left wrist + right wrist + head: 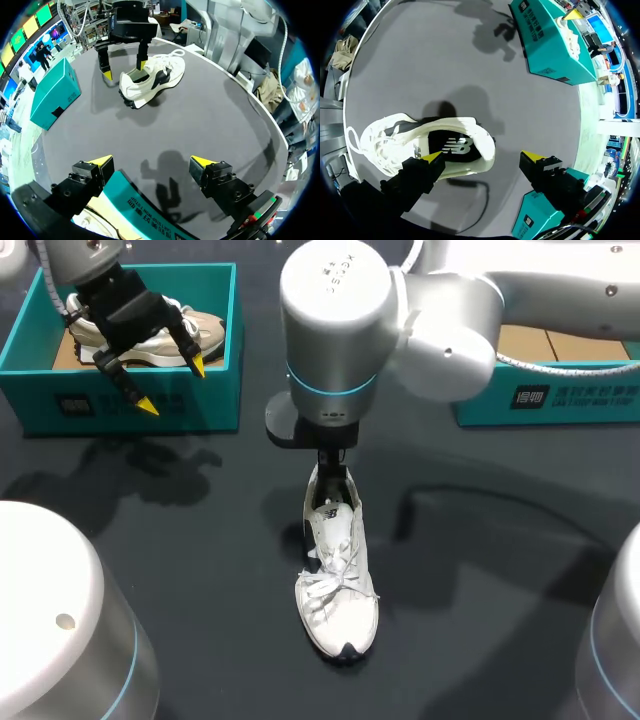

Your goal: Take the shoe out of the shoebox, open the shoe tongue, remove and reinsert the insole, then place the shoe into the shoebox

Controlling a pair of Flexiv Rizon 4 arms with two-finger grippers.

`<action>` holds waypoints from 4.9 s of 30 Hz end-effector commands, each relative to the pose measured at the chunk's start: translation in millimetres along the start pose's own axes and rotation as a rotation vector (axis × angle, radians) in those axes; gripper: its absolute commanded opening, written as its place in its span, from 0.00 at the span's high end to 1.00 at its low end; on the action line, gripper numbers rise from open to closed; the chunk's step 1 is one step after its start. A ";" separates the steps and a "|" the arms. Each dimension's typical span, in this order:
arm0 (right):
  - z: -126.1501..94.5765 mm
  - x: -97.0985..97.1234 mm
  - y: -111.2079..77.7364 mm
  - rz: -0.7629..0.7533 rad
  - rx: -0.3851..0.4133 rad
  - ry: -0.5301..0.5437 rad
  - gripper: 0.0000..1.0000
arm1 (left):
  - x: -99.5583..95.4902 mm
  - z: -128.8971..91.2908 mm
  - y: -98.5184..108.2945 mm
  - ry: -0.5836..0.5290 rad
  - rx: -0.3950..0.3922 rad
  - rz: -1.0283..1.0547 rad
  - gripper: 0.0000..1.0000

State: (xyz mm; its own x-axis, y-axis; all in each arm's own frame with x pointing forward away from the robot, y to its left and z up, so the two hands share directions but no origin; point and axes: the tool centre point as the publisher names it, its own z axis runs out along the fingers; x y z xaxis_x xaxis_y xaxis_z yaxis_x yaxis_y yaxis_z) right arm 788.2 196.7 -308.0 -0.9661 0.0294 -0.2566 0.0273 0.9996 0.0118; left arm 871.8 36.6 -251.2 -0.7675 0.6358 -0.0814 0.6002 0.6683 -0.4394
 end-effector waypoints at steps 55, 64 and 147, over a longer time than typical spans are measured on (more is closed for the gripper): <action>38.0 -20.0 4.2 0.026 0.080 0.081 1.00 | 0.2 0.1 0.0 0.000 -0.002 0.001 0.00; -18.2 -48.3 -26.1 0.033 0.123 0.047 1.00 | 0.2 0.1 0.0 0.000 -0.002 0.001 0.00; -140.2 -338.0 -262.5 -0.104 0.211 -0.294 1.00 | 0.2 0.1 0.0 0.000 -0.002 0.001 0.00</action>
State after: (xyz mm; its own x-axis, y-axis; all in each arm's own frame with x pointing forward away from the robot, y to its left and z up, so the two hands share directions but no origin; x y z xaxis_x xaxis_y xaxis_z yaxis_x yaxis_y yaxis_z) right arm 1073.1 -76.9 -90.0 -0.8531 -0.1011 -0.5118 0.0153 0.9758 -0.2183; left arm 871.8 36.5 -251.2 -0.7675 0.6359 -0.0813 0.6002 0.6683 -0.4394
